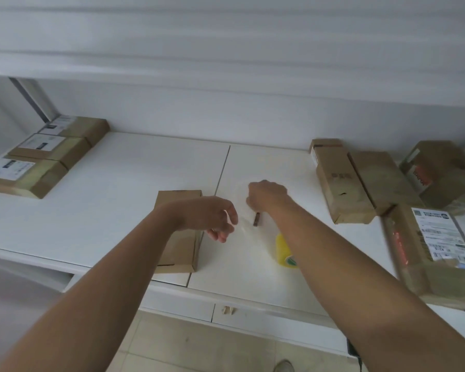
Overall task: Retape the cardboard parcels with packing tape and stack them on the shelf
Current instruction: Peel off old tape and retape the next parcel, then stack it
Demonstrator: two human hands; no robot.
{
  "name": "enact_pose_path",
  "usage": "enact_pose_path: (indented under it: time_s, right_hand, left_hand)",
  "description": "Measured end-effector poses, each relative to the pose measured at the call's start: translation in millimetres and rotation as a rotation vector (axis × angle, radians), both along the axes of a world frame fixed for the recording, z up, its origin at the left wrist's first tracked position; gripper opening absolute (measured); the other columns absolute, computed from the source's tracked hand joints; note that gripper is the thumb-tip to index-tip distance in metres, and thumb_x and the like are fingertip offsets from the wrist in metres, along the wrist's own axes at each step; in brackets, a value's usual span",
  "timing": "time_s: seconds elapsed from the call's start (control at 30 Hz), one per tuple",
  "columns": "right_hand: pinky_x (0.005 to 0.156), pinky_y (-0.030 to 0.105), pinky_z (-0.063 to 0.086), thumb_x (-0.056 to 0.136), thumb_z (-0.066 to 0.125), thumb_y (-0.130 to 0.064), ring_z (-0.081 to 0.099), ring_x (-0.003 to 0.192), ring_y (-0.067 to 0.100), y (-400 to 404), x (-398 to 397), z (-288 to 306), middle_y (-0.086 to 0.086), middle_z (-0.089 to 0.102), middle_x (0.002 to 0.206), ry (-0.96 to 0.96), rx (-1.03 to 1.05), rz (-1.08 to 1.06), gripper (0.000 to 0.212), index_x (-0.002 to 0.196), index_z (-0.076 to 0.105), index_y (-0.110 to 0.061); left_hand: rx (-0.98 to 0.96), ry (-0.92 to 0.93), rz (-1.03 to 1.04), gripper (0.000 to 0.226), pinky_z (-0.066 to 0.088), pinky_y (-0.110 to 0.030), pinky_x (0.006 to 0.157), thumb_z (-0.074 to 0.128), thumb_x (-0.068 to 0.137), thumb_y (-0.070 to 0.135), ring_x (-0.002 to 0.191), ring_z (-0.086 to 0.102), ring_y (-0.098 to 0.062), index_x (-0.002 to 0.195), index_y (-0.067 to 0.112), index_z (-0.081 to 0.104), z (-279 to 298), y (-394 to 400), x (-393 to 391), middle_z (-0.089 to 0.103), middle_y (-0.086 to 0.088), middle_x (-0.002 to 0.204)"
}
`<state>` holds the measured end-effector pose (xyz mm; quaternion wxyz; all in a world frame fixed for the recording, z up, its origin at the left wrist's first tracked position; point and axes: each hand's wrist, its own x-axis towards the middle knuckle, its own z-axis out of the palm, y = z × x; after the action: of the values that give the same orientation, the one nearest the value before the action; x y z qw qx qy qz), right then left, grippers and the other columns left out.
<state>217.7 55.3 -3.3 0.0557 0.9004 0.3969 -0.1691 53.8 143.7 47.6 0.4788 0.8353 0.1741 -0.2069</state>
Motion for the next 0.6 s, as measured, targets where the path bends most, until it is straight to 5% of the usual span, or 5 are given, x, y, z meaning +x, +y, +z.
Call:
enact_pose_path:
  time_s: [0.2, 0.33, 0.43, 0.6]
  right_hand:
    - [0.075, 0.038, 0.043, 0.095, 0.039, -0.004, 0.057, 0.115, 0.036, 8.5, 0.1, -35.7, 0.021, 0.035, 0.153, 0.076, -0.074, -0.041, 0.059, 0.151, 0.024, -0.013]
    - [0.071, 0.033, 0.047, 0.089, 0.041, -0.005, 0.063, 0.091, 0.031, 3.2, 13.9, -32.8, 0.014, 0.061, 0.11, 0.154, 0.042, -0.059, 0.036, 0.121, 0.055, -0.009]
    - [0.065, 0.03, 0.042, 0.088, 0.045, -0.017, 0.061, 0.081, 0.031, -5.5, 23.2, -20.4, 0.011, 0.063, 0.092, 0.137, 0.236, -0.084, 0.02, 0.096, 0.061, -0.009]
    - [0.06, 0.031, 0.039, 0.095, 0.051, -0.033, 0.058, 0.075, 0.019, -37.0, 34.7, 9.5, -0.002, 0.065, 0.084, 0.274, 0.457, -0.075, 0.018, 0.101, 0.061, -0.02]
  left_hand:
    - [-0.05, 0.02, 0.074, 0.027, 0.056, -0.021, 0.072, 0.063, 0.095, 0.007, 0.081, 0.073, -0.017, 0.121, 0.009, 0.058, -4.1, 13.0, -14.4, 0.072, -0.009, 0.081]
    - [-0.033, 0.016, 0.119, 0.028, 0.059, -0.026, 0.081, 0.066, 0.094, 0.008, 0.085, 0.074, -0.02, 0.12, 0.004, 0.06, -16.7, 13.6, -16.5, 0.074, -0.009, 0.082]
    - [-0.082, 0.018, 0.152, 0.016, 0.06, -0.026, 0.081, 0.067, 0.092, 0.003, 0.084, 0.073, -0.022, 0.107, -0.002, 0.067, -25.7, 9.9, -11.7, 0.074, -0.011, 0.082]
    - [-0.175, 0.045, 0.223, 0.004, 0.059, -0.028, 0.079, 0.064, 0.092, 0.0, 0.085, 0.072, -0.023, 0.092, 0.001, 0.068, -37.0, 11.9, -3.3, 0.073, -0.014, 0.086]
